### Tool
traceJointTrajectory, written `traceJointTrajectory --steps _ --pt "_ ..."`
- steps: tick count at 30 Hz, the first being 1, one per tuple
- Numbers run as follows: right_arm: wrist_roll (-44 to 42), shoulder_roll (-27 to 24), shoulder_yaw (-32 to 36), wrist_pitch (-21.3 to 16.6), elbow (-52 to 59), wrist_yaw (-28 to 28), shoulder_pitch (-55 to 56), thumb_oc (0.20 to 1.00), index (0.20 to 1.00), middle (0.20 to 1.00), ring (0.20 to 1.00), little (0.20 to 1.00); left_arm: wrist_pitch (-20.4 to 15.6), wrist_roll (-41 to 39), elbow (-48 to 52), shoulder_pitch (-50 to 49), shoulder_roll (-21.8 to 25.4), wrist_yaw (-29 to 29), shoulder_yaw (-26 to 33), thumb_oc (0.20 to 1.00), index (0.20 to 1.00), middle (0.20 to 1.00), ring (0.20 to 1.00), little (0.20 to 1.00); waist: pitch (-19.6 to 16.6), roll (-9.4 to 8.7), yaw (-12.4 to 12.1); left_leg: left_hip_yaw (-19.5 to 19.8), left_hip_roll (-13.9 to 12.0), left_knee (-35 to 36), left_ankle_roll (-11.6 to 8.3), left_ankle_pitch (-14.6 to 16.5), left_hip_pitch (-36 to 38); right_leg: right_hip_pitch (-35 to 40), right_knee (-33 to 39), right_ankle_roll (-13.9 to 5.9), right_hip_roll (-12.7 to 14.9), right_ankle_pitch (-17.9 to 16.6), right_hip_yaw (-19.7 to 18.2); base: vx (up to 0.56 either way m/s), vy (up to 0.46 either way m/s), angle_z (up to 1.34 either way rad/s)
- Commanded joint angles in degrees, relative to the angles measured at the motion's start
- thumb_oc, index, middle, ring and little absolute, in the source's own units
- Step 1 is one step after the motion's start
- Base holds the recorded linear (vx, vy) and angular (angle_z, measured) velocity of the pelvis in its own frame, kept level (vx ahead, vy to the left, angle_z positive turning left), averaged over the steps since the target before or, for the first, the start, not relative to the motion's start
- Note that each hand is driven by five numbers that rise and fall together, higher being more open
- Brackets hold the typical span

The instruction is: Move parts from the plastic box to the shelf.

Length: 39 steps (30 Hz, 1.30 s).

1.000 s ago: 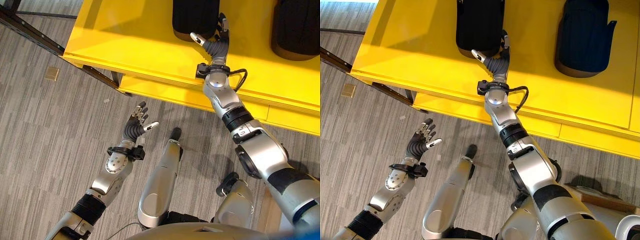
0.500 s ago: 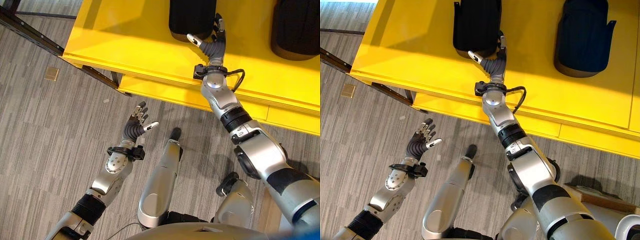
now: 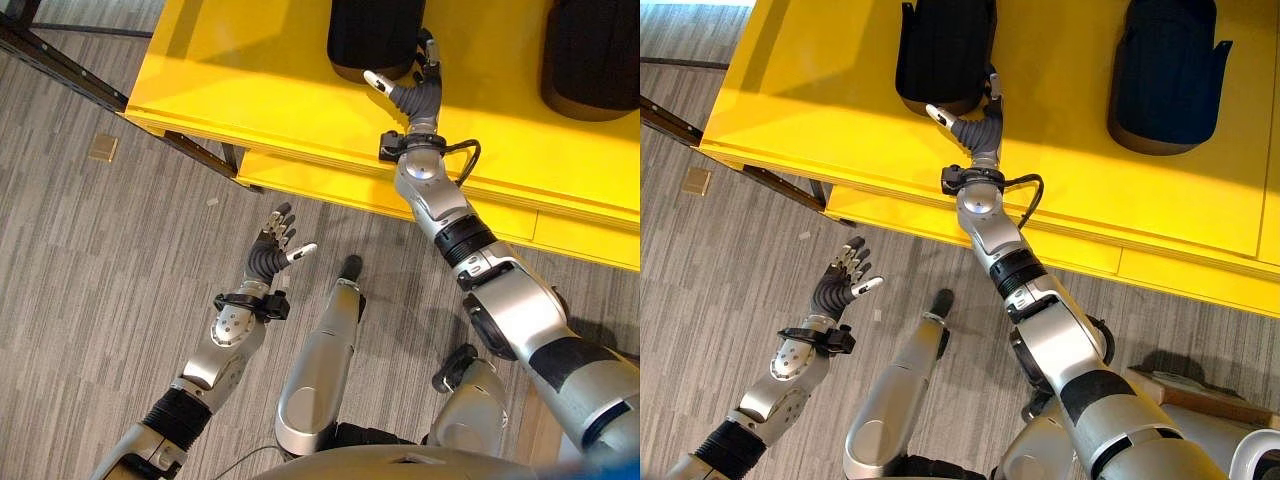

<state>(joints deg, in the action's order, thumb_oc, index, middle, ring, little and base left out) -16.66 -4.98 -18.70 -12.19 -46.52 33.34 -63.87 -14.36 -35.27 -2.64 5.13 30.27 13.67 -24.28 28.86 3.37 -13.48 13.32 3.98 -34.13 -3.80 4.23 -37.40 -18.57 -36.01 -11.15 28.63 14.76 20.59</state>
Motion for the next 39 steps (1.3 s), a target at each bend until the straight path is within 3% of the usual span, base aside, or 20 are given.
traceJointTrajectory --steps 1,21,28,29,39 --pt "-0.8 3.6 -0.5 -0.9 0.5 -2.8 -0.6 1.0 1.0 1.0 1.0 1.0 -3.6 0.0 1.7 0.5 2.3 -0.2 1.2 1.0 1.0 1.0 1.0 1.0 0.8 0.16 -2.4 -4.6 -3.0 -3.4 1.68 6.3 0.0 -3.2 -2.5 2.24 -1.7 -3.6 -2.1 0.0 0.0 0.0" --pt "-0.7 3.6 -0.6 -1.2 2.3 -2.2 -0.1 1.0 1.0 1.0 1.0 1.0 -3.6 -0.1 1.6 0.4 2.2 0.1 1.1 1.0 1.0 1.0 1.0 1.0 0.9 0.31 -2.1 -4.8 -3.1 -3.8 1.74 6.5 -0.1 -3.6 -3.1 2.27 -1.7 -3.4 -2.5 0.0 0.0 0.0" --pt "1.3 0.4 -0.1 -1.9 11.2 -0.8 5.4 1.0 1.0 1.0 1.0 1.0 -3.3 0.5 1.2 -0.2 1.2 0.8 1.7 1.0 1.0 1.0 1.0 1.0 0.9 -0.51 -0.8 -5.0 -3.5 -3.2 1.63 6.2 0.3 -3.6 -2.8 2.31 -1.9 -3.4 -2.7 0.0 0.0 0.0" --pt "3.2 -1.3 0.8 -2.4 17.5 0.3 9.8 1.0 1.0 1.0 1.0 1.0 -3.1 1.0 0.9 -0.8 0.3 1.4 2.3 1.0 1.0 1.0 1.0 1.0 0.9 -0.88 0.0 -5.0 -3.8 -3.0 1.55 6.2 0.5 -3.7 -2.8 2.26 -2.1 -3.3 -2.8 0.0 0.0 0.0" --pt "10.6 -4.9 5.7 -4.2 35.3 4.6 20.5 1.0 1.0 1.0 1.0 1.0 -3.0 1.9 1.4 -2.4 -0.5 1.7 1.8 1.0 1.0 1.0 1.0 1.0 0.9 -0.57 1.8 -5.1 -4.6 -3.0 1.37 6.0 1.1 -3.8 -3.4 2.56 -2.4 -2.3 -3.4 -0.01 -0.014 -0.02"
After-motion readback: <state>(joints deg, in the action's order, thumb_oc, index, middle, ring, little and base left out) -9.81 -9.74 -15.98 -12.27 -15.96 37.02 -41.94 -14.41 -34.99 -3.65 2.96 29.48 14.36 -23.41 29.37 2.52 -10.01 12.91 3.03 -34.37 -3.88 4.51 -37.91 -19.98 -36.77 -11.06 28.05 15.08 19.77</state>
